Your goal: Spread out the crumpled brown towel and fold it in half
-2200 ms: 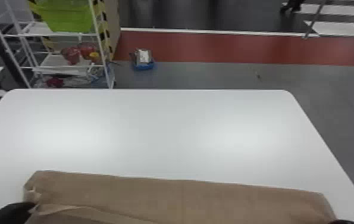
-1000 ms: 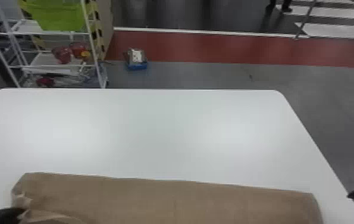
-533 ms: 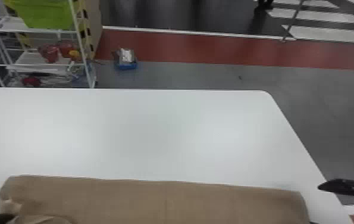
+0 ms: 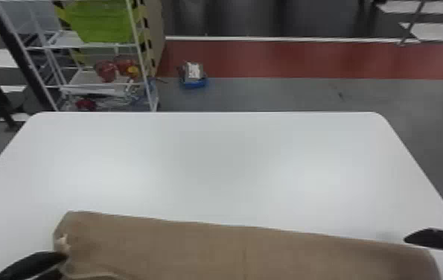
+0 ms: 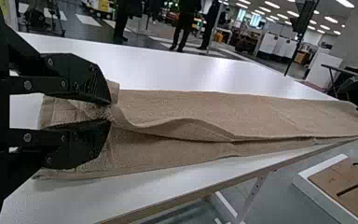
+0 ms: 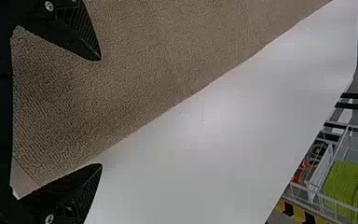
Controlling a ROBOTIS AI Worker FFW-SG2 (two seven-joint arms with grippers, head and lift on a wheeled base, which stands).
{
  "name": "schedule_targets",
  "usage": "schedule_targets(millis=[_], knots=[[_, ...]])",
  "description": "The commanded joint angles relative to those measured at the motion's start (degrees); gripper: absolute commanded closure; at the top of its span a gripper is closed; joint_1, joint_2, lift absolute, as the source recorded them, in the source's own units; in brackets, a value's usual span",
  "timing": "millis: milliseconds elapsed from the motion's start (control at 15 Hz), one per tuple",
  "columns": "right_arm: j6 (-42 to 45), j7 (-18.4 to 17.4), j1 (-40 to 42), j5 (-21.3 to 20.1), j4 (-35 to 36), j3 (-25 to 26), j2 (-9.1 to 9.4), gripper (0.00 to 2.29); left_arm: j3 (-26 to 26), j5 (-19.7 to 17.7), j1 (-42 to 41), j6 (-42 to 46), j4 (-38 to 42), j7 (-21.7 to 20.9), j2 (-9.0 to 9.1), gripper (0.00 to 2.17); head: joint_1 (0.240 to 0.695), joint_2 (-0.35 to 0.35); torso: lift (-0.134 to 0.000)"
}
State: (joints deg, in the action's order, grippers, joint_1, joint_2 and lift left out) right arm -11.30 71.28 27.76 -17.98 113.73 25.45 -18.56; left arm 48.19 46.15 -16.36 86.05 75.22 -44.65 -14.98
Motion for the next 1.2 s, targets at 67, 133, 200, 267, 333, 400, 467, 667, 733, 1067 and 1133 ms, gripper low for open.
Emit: schedule_targets(millis=[67,133,200,267,333,400,467,667,733,1067,1133], knots=[[0.09,0.0,0.01,-0.13,-0.18,-0.75,0.01,0.08,0.5,4.04,0.19,-0.58,-0.16,3.61,-0.4,0.0,0.695,0.038,-0.123],[0.09,0.0,0.01,-0.22,-0.35,-0.84,0.01,0.08,0.5,4.3,0.28,-1.11,-0.34,4.31,-0.58,0.01,0.695,0.043,-0.123],[0.09,0.0,0.01,-0.3,-0.44,-0.93,0.01,0.08,0.5,5.18,0.72,-1.46,-0.43,4.22,-0.67,0.01,0.695,0.048,-0.123],[0.09,0.0,-0.07,-0.3,-0.44,-0.93,0.01,0.08,0.5,6.68,0.8,-2.87,-0.51,4.31,-0.84,0.01,0.695,0.052,-0.123],[0.09,0.0,-0.07,-0.22,-0.44,-0.84,0.01,0.08,0.85,7.12,0.98,-3.39,-0.51,4.49,-1.11,0.02,0.695,0.06,-0.123],[0.09,0.09,-0.07,-0.22,-0.44,-0.66,0.01,0.08,1.73,7.2,0.89,-3.39,-0.43,4.31,-1.28,0.02,0.695,0.067,-0.123],[0.09,0.09,-0.07,0.14,-0.44,-0.31,0.01,0.08,2.61,7.12,0.89,-3.22,-0.43,4.05,-1.63,0.02,0.695,0.075,-0.123],[-0.09,0.44,-0.43,0.93,-0.35,0.3,-0.16,0.08,6.39,5.88,0.8,-2.69,-0.08,0.97,-2.51,0.02,0.695,0.115,-0.123],[-0.09,0.44,-0.43,1.28,-0.35,0.3,-0.07,0.08,7.27,4.92,0.8,-2.52,0.19,0.0,-2.69,0.02,0.695,0.129,-0.123],[-0.97,0.44,-0.51,2.51,-0.09,0.66,-0.07,0.08,8.68,-0.88,0.89,-3.04,3.26,-6.06,-2.25,0.03,0.695,0.187,-0.123],[-0.97,0.44,-0.43,2.42,0.0,0.83,-0.07,0.08,8.5,-0.88,0.89,-3.04,3.35,-6.06,-2.25,0.03,0.695,0.188,-0.123]])
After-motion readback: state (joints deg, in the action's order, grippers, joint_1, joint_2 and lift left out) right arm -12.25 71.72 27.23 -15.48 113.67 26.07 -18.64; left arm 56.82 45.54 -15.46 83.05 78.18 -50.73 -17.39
